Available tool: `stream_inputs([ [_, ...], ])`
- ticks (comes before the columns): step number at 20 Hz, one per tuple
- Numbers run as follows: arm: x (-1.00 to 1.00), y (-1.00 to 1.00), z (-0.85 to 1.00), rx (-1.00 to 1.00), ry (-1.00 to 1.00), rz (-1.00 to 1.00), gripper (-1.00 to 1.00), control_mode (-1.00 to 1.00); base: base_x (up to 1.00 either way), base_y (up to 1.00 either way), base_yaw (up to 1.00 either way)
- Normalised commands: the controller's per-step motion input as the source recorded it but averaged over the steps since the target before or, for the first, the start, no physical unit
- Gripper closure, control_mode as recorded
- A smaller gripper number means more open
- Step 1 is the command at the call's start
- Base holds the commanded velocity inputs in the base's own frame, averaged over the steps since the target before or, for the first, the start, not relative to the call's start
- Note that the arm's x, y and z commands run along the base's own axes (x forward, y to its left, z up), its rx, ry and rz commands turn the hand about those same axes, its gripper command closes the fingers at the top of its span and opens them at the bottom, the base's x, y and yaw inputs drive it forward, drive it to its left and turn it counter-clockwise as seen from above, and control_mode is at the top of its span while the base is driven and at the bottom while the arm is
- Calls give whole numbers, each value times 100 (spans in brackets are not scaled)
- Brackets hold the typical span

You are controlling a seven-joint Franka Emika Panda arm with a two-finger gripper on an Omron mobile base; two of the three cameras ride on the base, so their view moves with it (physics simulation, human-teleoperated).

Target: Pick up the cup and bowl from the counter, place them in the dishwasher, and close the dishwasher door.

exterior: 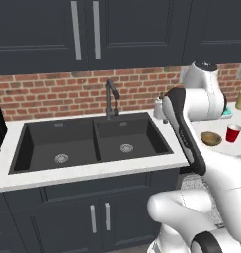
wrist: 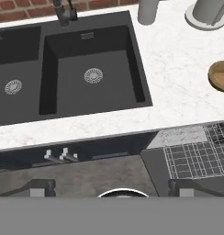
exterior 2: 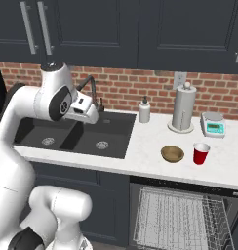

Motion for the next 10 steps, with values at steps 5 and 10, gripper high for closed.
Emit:
stream_inputs([
  [5,-59,-18,-2,5,0,-15,-100,-100,0,0,0],
  [10,-6,0,-1,0,1,0,-100,100,-8,0,0],
])
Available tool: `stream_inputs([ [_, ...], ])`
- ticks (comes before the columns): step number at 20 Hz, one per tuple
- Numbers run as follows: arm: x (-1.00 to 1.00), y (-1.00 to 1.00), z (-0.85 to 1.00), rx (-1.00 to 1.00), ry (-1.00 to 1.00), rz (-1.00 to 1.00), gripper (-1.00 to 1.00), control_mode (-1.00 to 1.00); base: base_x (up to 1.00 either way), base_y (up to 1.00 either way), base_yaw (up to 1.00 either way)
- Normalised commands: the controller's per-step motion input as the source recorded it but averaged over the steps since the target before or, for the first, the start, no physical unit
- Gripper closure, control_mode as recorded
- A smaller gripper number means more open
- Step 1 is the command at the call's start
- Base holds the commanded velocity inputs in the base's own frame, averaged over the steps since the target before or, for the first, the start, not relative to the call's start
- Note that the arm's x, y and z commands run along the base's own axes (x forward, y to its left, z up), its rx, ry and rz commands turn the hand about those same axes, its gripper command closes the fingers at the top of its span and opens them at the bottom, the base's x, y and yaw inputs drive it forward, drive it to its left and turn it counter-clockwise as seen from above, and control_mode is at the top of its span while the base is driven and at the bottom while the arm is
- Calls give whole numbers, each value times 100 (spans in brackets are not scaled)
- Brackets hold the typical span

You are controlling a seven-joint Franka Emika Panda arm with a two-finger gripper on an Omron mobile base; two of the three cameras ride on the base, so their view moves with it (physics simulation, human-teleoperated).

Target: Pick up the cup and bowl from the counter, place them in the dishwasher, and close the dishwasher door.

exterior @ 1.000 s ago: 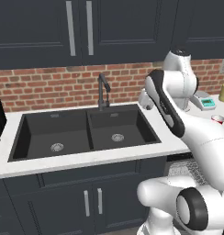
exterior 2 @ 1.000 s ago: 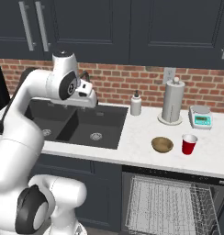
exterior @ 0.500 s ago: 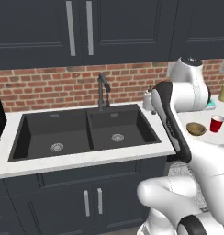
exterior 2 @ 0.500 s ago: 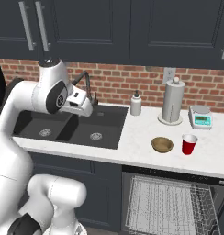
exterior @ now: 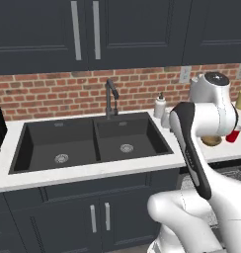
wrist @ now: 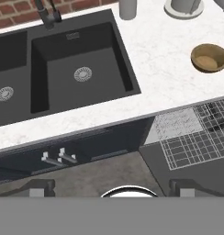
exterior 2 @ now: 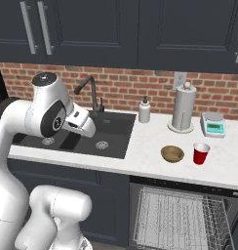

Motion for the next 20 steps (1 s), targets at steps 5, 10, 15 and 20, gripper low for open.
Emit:
stream_inputs([
  [5,0,0,0,0,0,0,-100,100,-30,11,-15],
  [10,0,0,0,0,0,0,-100,100,-40,42,-54],
  [15,0,0,0,0,0,0,-100,100,-28,81,-66],
  [20,0,0,0,0,0,0,-100,100,-44,55,-68],
])
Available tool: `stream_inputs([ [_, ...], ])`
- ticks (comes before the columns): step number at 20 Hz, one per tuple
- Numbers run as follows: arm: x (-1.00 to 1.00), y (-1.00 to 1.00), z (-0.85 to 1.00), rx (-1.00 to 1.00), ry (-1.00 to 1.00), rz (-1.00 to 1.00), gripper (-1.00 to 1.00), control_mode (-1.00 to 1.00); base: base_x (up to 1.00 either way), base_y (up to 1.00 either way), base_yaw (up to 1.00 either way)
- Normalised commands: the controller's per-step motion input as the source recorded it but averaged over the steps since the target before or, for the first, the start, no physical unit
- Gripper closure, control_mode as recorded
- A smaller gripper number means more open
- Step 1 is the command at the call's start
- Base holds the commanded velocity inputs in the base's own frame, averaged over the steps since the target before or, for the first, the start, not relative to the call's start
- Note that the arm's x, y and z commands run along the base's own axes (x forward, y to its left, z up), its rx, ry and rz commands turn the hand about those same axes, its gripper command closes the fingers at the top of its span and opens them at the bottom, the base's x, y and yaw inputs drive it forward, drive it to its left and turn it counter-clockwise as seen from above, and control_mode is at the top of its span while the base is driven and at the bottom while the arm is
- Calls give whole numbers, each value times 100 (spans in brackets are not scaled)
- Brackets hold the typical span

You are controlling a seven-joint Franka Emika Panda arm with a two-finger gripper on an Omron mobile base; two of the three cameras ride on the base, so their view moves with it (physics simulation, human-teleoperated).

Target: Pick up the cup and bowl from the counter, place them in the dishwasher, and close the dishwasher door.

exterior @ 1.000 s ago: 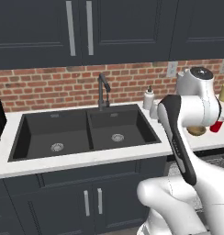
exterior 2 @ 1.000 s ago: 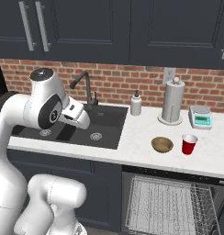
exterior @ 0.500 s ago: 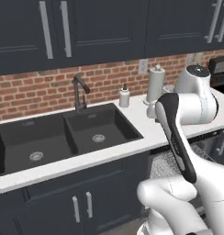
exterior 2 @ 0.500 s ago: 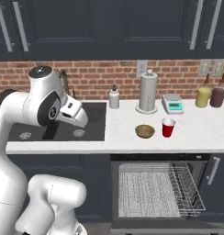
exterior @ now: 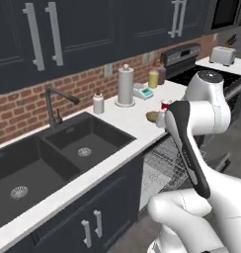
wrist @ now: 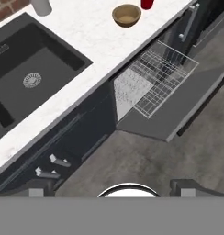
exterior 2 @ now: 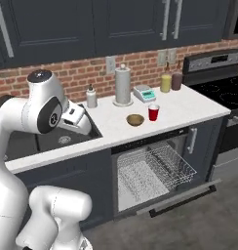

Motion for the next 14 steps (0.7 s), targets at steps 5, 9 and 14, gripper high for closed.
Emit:
stream_inputs([
  [5,0,0,0,0,0,0,-100,100,-23,40,-66],
  [9,0,0,0,0,0,0,-100,100,0,0,-55],
  [14,0,0,0,0,0,0,-100,100,0,4,-41],
])
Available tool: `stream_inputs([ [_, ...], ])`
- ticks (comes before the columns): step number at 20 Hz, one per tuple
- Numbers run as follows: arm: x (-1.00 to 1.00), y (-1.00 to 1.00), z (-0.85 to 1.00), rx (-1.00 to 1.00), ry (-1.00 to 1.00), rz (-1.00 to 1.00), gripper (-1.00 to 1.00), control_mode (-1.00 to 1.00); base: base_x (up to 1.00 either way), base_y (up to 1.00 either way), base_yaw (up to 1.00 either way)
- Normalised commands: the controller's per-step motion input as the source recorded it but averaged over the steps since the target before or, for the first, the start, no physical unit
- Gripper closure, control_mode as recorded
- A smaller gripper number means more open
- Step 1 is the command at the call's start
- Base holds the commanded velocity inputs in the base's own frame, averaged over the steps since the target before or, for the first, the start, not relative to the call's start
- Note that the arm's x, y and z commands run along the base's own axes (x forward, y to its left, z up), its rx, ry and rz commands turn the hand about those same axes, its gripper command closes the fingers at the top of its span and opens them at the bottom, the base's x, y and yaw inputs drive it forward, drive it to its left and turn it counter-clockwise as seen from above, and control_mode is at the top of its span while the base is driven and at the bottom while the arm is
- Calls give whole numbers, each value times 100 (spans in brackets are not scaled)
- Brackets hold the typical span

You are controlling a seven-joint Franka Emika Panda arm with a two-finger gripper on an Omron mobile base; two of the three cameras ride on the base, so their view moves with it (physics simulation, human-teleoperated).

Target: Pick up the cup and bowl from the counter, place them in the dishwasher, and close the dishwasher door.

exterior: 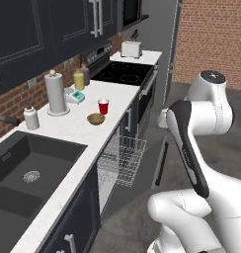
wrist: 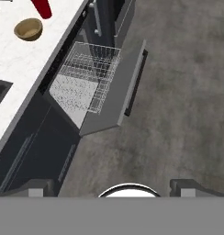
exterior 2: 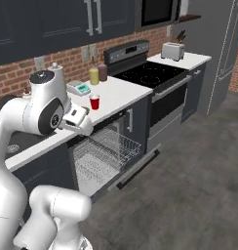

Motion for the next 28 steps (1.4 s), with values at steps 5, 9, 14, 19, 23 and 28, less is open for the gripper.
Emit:
stream_inputs([
  [5,0,0,0,0,0,0,-100,100,13,20,-18],
  [9,0,0,0,0,0,0,-100,100,33,1,-12],
  [14,0,0,0,0,0,0,-100,100,38,19,-10],
  [19,0,0,0,0,0,0,-100,100,38,25,-6],
  [23,0,0,0,0,0,0,-100,100,40,12,-3],
  [28,0,0,0,0,0,0,-100,100,56,5,-1],
])
